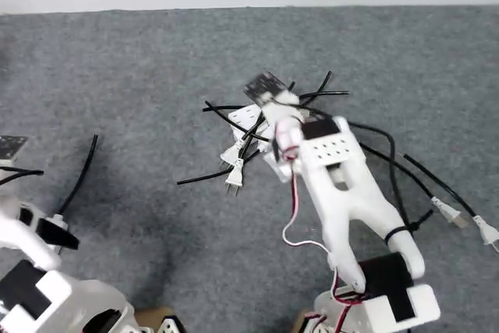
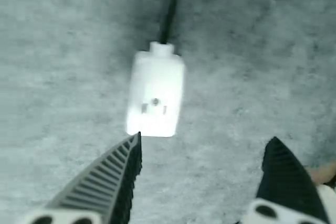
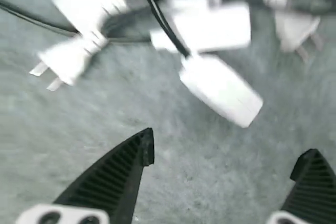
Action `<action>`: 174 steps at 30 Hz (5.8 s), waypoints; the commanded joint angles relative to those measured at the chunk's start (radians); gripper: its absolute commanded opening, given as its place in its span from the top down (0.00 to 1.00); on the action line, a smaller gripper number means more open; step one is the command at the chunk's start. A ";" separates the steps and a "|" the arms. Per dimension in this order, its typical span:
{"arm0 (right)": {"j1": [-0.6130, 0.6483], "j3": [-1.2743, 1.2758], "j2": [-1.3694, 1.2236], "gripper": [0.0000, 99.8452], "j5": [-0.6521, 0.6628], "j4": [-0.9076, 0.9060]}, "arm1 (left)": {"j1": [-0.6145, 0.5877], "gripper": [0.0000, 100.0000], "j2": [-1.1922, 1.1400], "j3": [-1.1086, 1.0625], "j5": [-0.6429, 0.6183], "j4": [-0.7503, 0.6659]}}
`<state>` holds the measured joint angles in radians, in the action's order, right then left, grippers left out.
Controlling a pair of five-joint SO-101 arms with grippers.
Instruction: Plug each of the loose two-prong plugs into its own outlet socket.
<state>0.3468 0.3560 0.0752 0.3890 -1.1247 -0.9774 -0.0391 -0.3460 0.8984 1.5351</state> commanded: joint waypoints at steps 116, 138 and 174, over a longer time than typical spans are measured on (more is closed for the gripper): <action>0.182 -0.781 -0.794 0.98 0.640 -0.323 | -0.293 0.65 0.041 -0.556 -0.037 -1.339; 0.005 -0.933 -0.159 0.99 0.439 -0.676 | 0.425 0.65 0.238 0.101 -0.233 0.143; -0.885 0.040 0.002 0.99 0.483 0.067 | 1.425 0.65 0.227 -0.252 -0.990 -0.404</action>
<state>-0.5247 0.4035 0.0322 0.8615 -1.0940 0.4450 0.1619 -0.5823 -0.0407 1.2390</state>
